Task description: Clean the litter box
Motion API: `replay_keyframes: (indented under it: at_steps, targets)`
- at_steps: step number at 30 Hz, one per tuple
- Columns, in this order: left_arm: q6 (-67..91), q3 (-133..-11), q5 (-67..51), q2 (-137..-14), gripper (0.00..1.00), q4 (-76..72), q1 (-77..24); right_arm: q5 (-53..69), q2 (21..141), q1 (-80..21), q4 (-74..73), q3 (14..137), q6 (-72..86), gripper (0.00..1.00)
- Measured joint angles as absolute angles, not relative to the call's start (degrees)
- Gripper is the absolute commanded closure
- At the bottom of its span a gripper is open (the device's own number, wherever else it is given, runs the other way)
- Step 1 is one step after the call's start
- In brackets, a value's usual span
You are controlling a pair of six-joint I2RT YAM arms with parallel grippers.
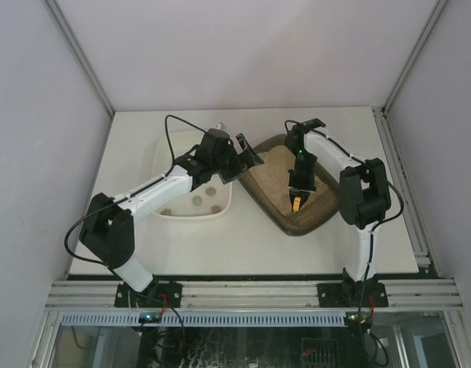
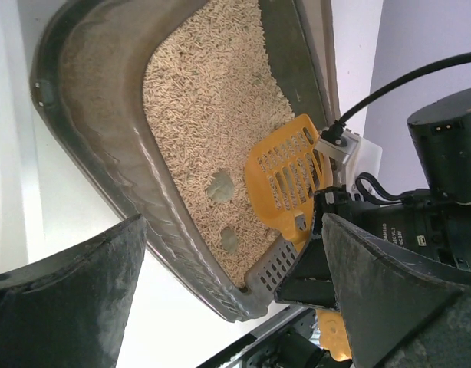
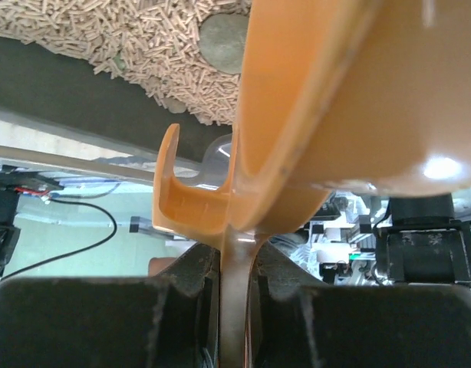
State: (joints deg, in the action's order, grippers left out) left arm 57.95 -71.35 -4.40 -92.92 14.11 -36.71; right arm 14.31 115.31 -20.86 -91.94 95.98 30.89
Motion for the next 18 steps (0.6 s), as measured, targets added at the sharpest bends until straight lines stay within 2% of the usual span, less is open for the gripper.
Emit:
replay_keyframes:
  at_steps: [18]
  targets:
    - [56.84,-71.29,-4.32,-91.79,0.01,14.2,-28.25,20.86,118.26,-21.78,-91.22,98.45,31.51,1.0]
